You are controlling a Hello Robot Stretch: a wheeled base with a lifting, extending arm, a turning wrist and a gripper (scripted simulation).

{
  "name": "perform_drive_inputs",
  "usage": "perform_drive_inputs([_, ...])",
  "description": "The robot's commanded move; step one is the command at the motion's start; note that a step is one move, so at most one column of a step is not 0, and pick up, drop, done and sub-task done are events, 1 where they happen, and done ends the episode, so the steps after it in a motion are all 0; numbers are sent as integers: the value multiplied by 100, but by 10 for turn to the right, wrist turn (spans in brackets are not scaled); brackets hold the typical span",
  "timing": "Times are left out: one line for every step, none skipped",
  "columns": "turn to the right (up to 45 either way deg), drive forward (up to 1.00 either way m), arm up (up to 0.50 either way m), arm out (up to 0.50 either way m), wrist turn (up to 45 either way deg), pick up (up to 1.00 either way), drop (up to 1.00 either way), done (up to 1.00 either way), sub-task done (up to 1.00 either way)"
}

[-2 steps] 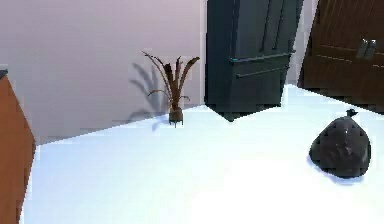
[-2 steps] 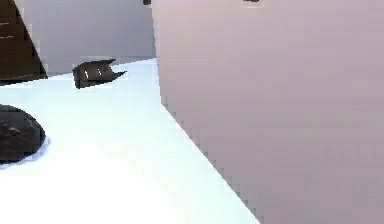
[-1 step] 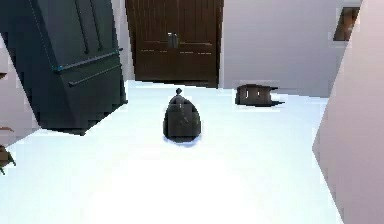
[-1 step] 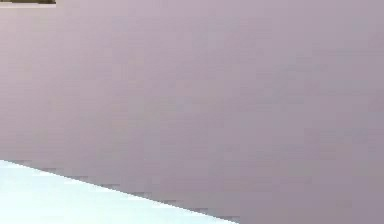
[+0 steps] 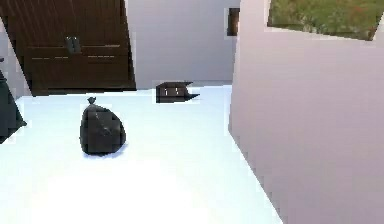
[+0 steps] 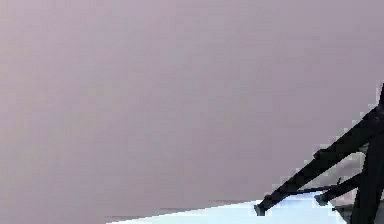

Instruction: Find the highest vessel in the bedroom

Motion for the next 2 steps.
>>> perform_drive_inputs([0, 100, 0, 0, 0, 0, 0, 0, 0])
perform_drive_inputs([0, 100, 0, 0, 0, 0, 0, 0, 0])
